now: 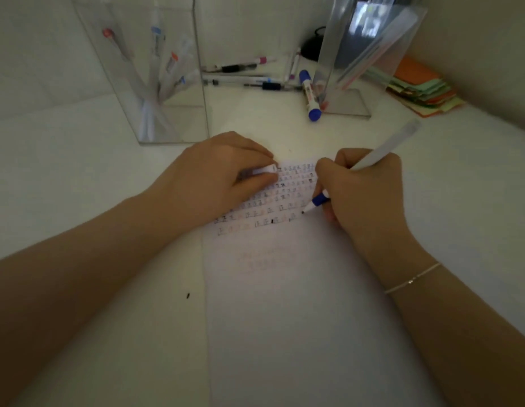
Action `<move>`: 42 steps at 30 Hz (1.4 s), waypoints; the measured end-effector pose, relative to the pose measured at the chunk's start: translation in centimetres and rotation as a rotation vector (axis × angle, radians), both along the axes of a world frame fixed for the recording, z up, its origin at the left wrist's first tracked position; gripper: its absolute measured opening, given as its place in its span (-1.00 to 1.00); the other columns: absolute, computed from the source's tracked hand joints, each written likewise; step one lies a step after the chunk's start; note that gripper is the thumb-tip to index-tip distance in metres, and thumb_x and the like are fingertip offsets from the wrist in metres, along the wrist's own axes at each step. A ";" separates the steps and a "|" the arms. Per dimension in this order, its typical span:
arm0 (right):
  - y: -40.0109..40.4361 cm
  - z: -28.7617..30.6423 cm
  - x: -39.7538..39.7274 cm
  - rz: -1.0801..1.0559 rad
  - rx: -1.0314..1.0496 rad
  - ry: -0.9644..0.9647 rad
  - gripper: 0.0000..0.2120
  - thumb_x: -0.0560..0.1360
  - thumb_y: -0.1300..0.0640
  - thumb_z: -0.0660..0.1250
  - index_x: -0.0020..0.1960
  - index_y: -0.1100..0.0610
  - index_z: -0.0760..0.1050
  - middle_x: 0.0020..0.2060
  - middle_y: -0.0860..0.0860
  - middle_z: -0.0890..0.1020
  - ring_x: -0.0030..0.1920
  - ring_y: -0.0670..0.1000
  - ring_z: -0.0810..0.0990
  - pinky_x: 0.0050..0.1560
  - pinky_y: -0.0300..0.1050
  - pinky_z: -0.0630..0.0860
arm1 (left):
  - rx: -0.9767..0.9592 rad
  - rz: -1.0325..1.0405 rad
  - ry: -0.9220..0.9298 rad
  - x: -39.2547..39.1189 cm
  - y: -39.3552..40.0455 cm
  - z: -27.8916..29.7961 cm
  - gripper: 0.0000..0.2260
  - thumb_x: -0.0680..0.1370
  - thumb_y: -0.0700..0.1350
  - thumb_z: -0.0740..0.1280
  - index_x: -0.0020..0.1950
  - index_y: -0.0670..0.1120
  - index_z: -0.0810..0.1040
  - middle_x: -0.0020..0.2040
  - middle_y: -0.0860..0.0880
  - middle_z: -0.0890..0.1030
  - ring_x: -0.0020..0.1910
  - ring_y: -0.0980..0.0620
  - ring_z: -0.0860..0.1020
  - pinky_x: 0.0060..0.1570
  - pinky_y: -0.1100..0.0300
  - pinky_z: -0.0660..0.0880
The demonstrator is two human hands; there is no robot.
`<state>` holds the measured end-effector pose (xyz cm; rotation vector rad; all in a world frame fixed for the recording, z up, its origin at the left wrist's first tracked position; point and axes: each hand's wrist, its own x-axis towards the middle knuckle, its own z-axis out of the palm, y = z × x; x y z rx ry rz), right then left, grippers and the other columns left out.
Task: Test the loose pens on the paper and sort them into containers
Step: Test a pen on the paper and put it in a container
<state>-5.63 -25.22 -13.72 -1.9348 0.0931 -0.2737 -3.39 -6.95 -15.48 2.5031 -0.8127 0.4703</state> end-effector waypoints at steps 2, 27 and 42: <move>0.0 0.1 -0.1 0.015 0.000 -0.004 -0.76 0.38 0.33 0.29 -0.34 0.50 0.35 -0.42 0.43 0.49 -0.70 -0.06 0.36 -0.63 -0.33 0.30 | 0.006 0.001 -0.006 0.0 0.0 0.0 -0.69 0.54 0.08 0.26 0.17 -0.03 0.61 0.12 0.06 0.62 0.12 0.10 0.53 0.10 0.06 0.51; -0.2 -0.3 0.1 -0.056 0.053 -0.120 -0.71 0.44 0.31 0.31 -0.37 0.43 0.32 -0.45 0.37 0.42 -0.55 0.02 0.34 -0.55 -0.30 0.34 | 0.083 -0.009 -0.141 -0.4 -0.2 0.1 -0.69 0.55 0.07 0.23 0.11 -0.08 0.64 0.12 -0.05 0.64 0.04 -0.03 0.60 0.08 0.07 0.50; -0.2 0.5 -0.5 0.208 0.315 -0.103 -0.75 0.34 0.11 0.43 -0.23 0.32 0.51 -0.45 0.08 0.64 -0.52 -0.04 0.58 -0.42 -0.21 0.57 | 0.245 -0.081 -0.328 -0.6 -0.6 0.8 -0.71 0.58 0.04 0.21 -0.01 -0.08 0.65 -0.21 -0.04 0.58 -0.24 -0.03 0.50 -0.03 0.11 0.34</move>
